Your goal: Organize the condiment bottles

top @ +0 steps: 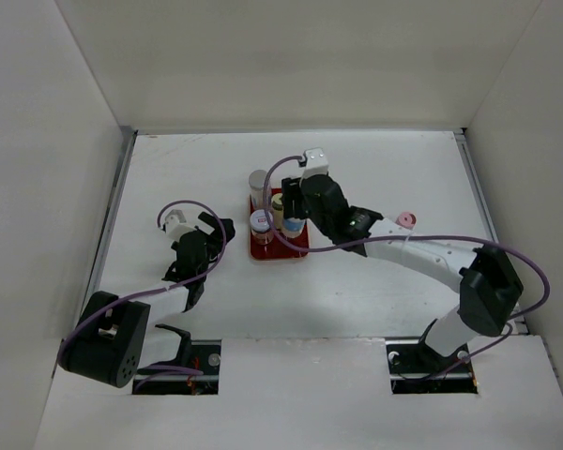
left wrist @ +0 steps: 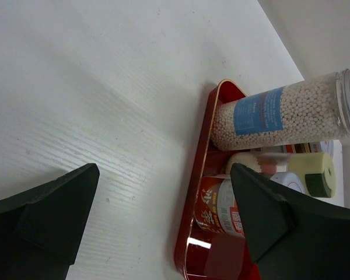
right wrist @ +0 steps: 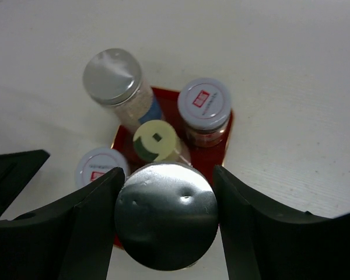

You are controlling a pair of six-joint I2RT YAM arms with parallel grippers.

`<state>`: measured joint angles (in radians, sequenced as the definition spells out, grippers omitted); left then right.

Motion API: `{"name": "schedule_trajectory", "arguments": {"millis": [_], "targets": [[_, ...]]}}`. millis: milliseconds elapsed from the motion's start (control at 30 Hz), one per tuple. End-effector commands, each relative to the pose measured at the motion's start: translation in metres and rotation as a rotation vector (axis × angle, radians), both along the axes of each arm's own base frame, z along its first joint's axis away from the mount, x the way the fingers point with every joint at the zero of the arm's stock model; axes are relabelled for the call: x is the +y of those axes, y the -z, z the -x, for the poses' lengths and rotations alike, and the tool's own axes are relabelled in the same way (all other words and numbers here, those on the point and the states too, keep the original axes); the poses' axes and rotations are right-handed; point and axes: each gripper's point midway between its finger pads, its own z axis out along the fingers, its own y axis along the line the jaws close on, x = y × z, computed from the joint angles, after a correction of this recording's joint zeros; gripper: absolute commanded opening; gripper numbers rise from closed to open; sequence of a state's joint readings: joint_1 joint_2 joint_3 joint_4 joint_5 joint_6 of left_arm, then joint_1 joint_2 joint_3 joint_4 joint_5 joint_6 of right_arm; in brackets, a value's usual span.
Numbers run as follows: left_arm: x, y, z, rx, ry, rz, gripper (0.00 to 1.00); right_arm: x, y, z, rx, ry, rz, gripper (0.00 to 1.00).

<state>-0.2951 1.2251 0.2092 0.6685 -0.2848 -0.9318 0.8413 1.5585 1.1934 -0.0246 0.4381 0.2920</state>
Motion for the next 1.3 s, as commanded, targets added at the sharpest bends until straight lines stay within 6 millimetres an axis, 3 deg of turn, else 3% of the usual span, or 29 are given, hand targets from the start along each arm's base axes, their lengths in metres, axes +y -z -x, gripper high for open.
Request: {"name": "schedule_trajectory", "arguments": {"millis": [0, 167, 467, 600, 800, 933, 1000, 1133, 1267], "targets": [[-0.002, -0.025, -0.009, -0.083, -0.005, 0.029, 1.00, 0.031, -0.025, 0.006, -0.066, -0.043, -0.092, 0.45], [-0.002, -0.024, -0.008, -0.081, -0.002, 0.030, 1.00, 0.062, -0.011, 0.018, -0.065, -0.105, -0.086, 0.45], [-0.002, -0.023, -0.008, -0.079, -0.005, 0.028, 1.00, 0.088, 0.022, 0.037, -0.032, -0.152, -0.026, 0.47], [-0.003, -0.023, -0.009, -0.078, -0.002, 0.029, 1.00, 0.088, 0.029, 0.040, -0.027, -0.150, -0.009, 0.69], [-0.002, -0.023, -0.008, -0.080, -0.005, 0.029, 1.00, 0.070, 0.007, 0.047, -0.056, -0.132, -0.028, 0.85], [-0.002, -0.023, -0.008, -0.080, -0.005, 0.029, 1.00, 0.028, -0.021, 0.050, -0.091, -0.083, -0.080, 0.90], [-0.002, -0.022, -0.008, -0.077, -0.003, 0.028, 1.00, -0.007, -0.030, 0.046, -0.109, -0.017, -0.106, 0.91], [-0.004, -0.021, -0.008, -0.071, 0.004, 0.029, 1.00, -0.103, -0.040, 0.030, -0.146, 0.236, -0.160, 0.91], [-0.006, -0.021, -0.009, -0.074, 0.006, 0.032, 1.00, -0.213, -0.023, 0.015, -0.142, 0.562, -0.139, 0.91]]}}
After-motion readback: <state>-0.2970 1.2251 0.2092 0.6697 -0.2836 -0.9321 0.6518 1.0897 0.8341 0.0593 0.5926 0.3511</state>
